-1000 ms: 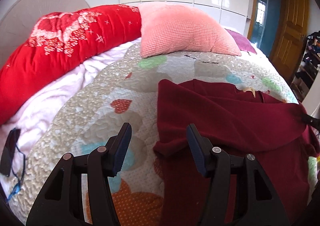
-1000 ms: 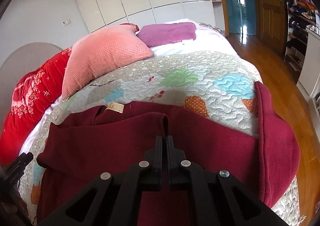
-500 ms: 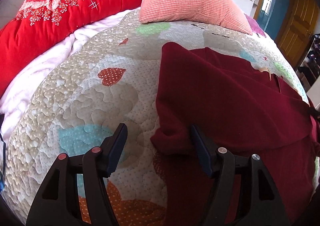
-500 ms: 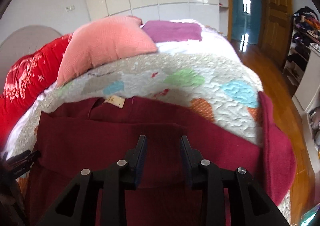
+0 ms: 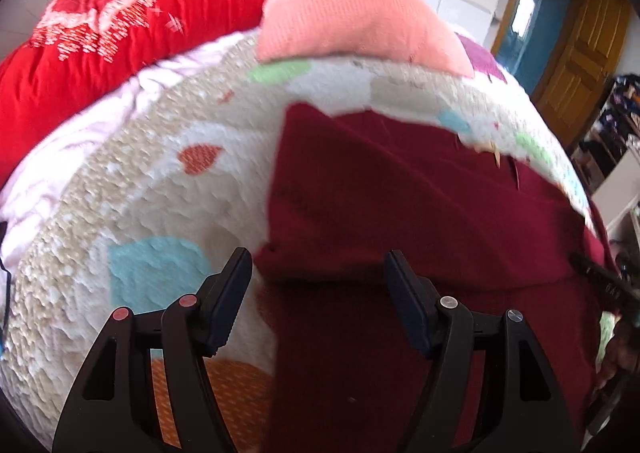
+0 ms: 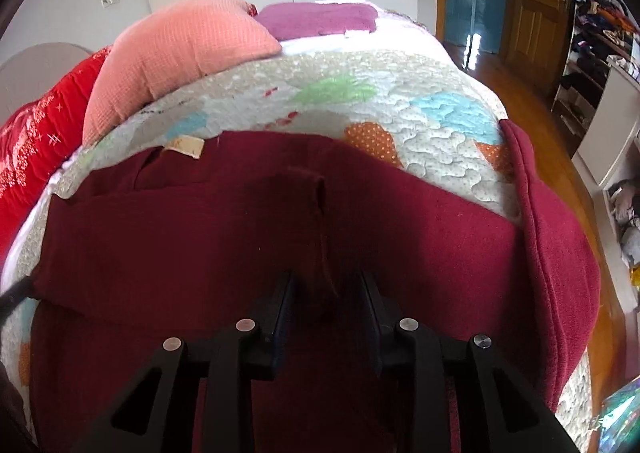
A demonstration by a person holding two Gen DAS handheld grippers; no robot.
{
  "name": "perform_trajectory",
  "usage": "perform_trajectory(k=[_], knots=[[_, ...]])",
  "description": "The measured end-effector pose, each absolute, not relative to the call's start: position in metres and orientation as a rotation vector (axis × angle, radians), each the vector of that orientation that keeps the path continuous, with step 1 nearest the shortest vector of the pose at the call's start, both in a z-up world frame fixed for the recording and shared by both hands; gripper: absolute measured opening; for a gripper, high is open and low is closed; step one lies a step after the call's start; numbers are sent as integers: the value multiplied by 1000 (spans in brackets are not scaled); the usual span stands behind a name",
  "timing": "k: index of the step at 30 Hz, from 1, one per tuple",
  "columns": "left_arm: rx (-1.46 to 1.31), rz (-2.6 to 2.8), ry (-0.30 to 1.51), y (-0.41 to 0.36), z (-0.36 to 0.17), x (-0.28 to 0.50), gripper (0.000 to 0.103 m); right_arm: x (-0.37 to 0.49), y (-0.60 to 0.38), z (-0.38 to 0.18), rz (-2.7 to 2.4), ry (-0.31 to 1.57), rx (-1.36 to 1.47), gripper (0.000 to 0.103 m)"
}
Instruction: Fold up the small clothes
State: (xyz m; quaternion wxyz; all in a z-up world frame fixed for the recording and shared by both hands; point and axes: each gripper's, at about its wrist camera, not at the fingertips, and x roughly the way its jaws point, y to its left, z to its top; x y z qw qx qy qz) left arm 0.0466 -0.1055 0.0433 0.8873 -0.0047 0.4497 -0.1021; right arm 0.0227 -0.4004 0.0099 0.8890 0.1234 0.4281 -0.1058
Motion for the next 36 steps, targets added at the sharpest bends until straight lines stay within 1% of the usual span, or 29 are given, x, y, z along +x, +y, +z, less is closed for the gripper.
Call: perform_trajectory(k=[2, 4, 6, 11, 16, 22, 26, 30, 33, 35, 36], knots=[[24, -213, 923, -115, 44, 39, 69, 16, -404, 20, -202, 894, 281, 31], [38, -233, 907, -122, 47, 31, 69, 7, -413, 33, -214, 850, 288, 36], [25, -272, 908, -130, 50, 25, 69, 0, -428, 42, -270, 820, 284, 44], [54, -327, 882, -158, 55, 18, 69, -16, -456, 45, -299, 821, 352, 45], [50, -327, 888, -174, 51, 26, 69, -23, -449, 47, -259, 803, 349, 45], [59, -300, 919, -180, 38, 35, 69, -10, -423, 46, -168, 796, 323, 45], [76, -291, 924, -182, 33, 36, 69, 5, -410, 34, -137, 827, 328, 45], [101, -288, 921, -184, 30, 35, 69, 20, -400, 14, -131, 909, 289, 45], [86, -295, 923, -181, 29, 37, 70, 15, -407, 23, -119, 889, 294, 45], [76, -304, 927, -181, 27, 38, 73, 9, -422, 35, -150, 839, 313, 45], [74, -308, 926, -181, 26, 38, 73, 5, -435, 43, -198, 809, 312, 48]])
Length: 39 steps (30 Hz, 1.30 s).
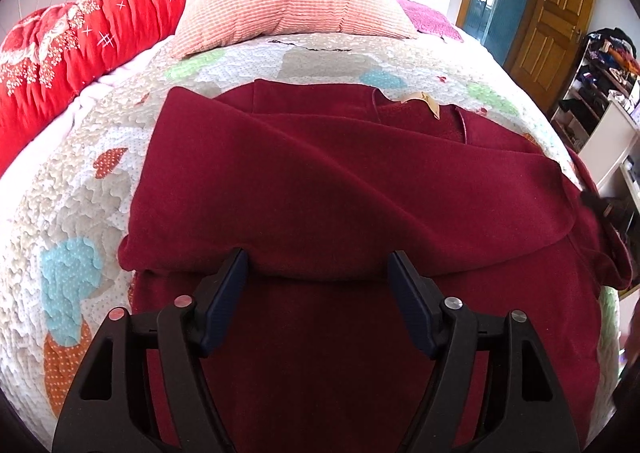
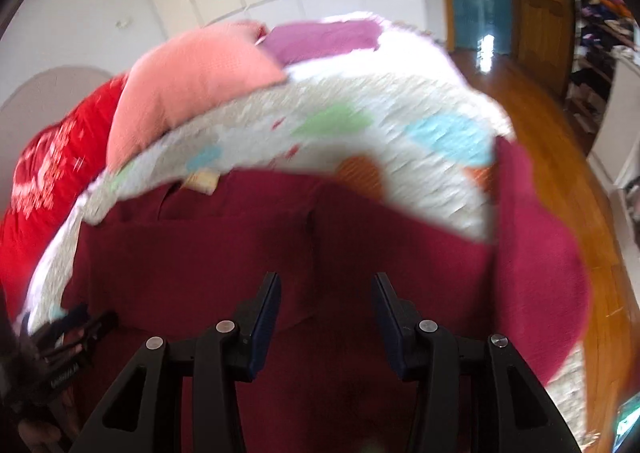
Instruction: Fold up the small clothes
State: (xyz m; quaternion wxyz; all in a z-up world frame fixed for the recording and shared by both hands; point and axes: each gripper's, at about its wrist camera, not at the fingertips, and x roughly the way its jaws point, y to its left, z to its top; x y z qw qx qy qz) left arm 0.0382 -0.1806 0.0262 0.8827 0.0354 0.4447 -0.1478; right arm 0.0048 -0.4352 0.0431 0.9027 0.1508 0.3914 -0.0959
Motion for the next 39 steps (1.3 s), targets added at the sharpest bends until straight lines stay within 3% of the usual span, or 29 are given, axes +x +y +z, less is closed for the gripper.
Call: perform_trajectory(k=[1, 3, 4, 11, 12, 14, 16, 18, 23, 30, 34, 37, 39], knots=[[75, -309, 921, -181, 26, 38, 74, 3, -447, 48, -244, 792, 310, 51], [89, -309, 911, -184, 24, 35, 76, 1, -477, 56, -359, 771, 315, 82], [100, -309, 906, -186, 23, 34, 78, 2, -490, 56, -403, 772, 320, 89], [126, -303, 894, -191, 19, 34, 81, 52, -567, 23, -476, 923, 449, 91], [122, -304, 895, -191, 18, 35, 82, 59, -572, 16, -471, 951, 451, 83], [121, -308, 894, -191, 17, 34, 84, 69, -579, 0, -457, 993, 454, 48], [122, -311, 893, -191, 17, 35, 85, 62, -580, -2, -432, 958, 466, 35], [123, -314, 891, -192, 16, 35, 86, 52, -575, 8, -428, 935, 417, 7], [33, -367, 885, -175, 33, 34, 86, 24, -539, 75, -291, 764, 404, 7], [-138, -316, 856, -115, 71, 45, 86, 27, -403, 148, 108, 616, 272, 7], [-249, -265, 861, -81, 74, 54, 86, 51, -318, 112, 279, 654, 242, 9], [-307, -252, 876, -66, 72, 61, 86, 69, -284, 59, 368, 856, 305, 11], [-302, -255, 875, -64, 71, 63, 86, 61, -280, 43, 388, 883, 326, 18]])
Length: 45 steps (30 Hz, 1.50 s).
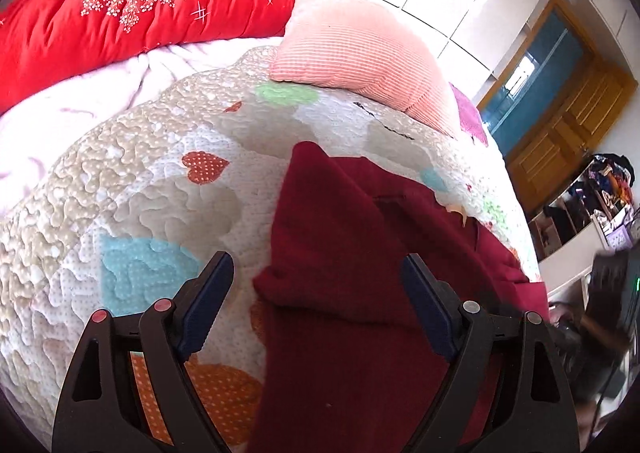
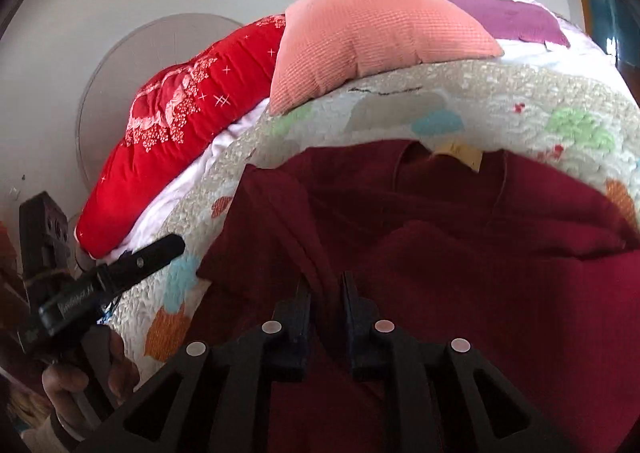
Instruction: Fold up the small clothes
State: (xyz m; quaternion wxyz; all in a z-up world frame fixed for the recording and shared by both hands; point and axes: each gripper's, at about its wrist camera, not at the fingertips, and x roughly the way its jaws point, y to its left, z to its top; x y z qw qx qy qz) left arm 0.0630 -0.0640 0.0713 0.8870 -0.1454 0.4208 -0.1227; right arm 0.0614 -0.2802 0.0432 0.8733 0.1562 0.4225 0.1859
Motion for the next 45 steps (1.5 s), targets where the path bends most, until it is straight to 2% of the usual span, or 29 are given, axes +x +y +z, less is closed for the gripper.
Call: perform_trajectory(k=[1, 5, 18, 19, 20, 21, 23, 25, 26, 27, 32, 36, 38, 42, 45], knots=[[-291, -257, 873, -66, 71, 65, 86, 53, -283, 42, 380, 875, 316, 20], [-270, -269, 856, -79, 72, 77, 86, 18, -315, 55, 309, 814, 277, 46], [-238, -328, 956, -122, 49, 97, 86, -34, -416, 59, -21, 765, 304, 52], [-222, -338, 957, -126, 47, 98, 83, -33, -423, 56, -65, 776, 316, 55], [-198, -354, 953, -133, 47, 98, 64, -31, -430, 51, -111, 789, 322, 62], [-169, -362, 954, -138, 46, 99, 52, -27, -437, 44, -148, 800, 334, 65], [-121, -372, 951, -149, 48, 98, 25, -19, -449, 32, -143, 816, 389, 64], [-120, -400, 933, -152, 55, 96, 12, -6, -457, 19, -93, 847, 457, 28], [-119, -410, 914, -150, 63, 94, 12, 0, -458, 18, -73, 850, 480, 16], [-119, -411, 887, -146, 70, 92, 12, 1, -457, 24, -88, 829, 472, 14], [-158, -348, 768, -107, 100, 82, 12, 7, -427, 70, -54, 701, 370, 14], [-148, -309, 864, -100, 67, 88, 12, 28, -408, 54, -143, 821, 259, 22], [-127, -305, 923, -104, 47, 89, 12, 20, -407, 54, -183, 801, 250, 22], [-110, -290, 901, -108, 40, 86, 12, -16, -396, 71, -167, 709, 200, 22], [-106, -288, 910, -109, 40, 88, 12, -16, -372, 49, -70, 827, 87, 22]])
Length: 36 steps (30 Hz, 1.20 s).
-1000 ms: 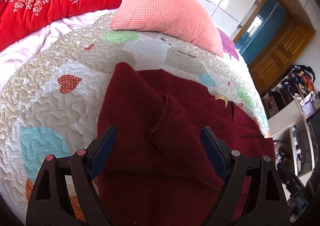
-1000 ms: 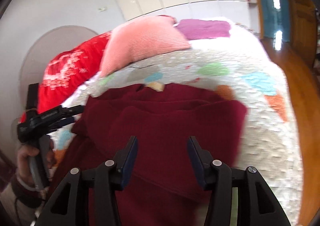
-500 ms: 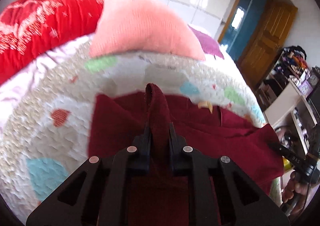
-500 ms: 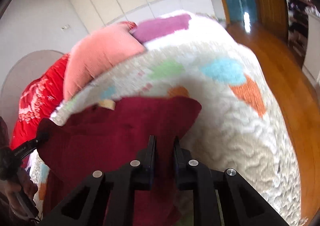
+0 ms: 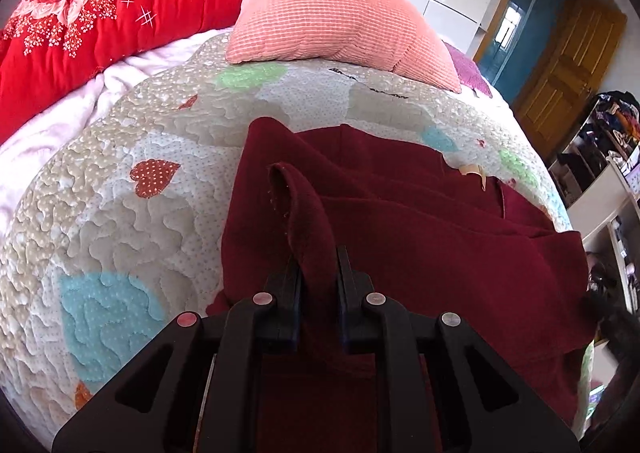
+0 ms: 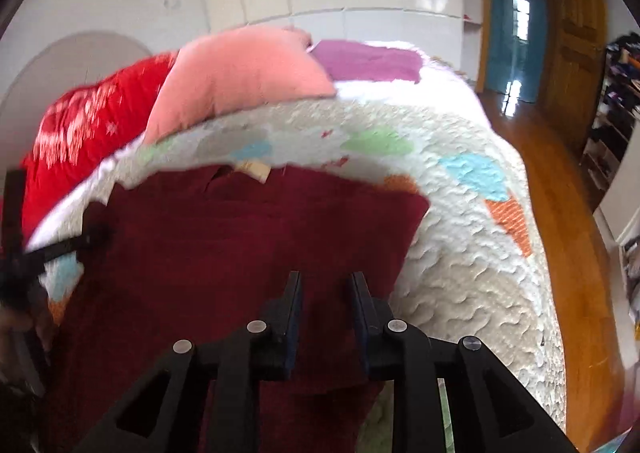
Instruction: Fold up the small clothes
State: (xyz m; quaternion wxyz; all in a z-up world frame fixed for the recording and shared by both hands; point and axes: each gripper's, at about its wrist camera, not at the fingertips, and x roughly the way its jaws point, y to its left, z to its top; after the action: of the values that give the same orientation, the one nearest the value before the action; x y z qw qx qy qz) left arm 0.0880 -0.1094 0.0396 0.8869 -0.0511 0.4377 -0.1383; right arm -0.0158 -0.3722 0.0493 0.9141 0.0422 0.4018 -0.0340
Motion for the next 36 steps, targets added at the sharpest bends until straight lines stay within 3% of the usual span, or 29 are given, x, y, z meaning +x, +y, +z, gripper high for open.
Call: perform_trajectory(k=[3, 8, 14, 16, 19, 25, 30, 36], knots=[[-109, -312, 924, -108, 41, 87, 16, -14, -381, 21, -190, 893, -54, 22], [-159, -329, 927, -97, 51, 76, 39, -26, -414, 32, -189, 884, 130, 25], [-112, -281, 895, -97, 49, 64, 44, -30, -402, 54, -106, 784, 188, 25], [-85, -247, 887, -95, 47, 62, 45, -20, -395, 45, -105, 818, 166, 25], [-83, -213, 917, -89, 39, 64, 56, -5, -398, 15, -161, 930, 113, 26], [-152, -228, 917, -71, 44, 52, 56, -35, -389, 41, -144, 862, 149, 28], [-116, -206, 929, -67, 47, 34, 55, -33, -378, 20, -159, 912, 90, 31], [-37, -199, 879, -63, 61, -5, 55, -60, -380, 57, -96, 848, 197, 33]])
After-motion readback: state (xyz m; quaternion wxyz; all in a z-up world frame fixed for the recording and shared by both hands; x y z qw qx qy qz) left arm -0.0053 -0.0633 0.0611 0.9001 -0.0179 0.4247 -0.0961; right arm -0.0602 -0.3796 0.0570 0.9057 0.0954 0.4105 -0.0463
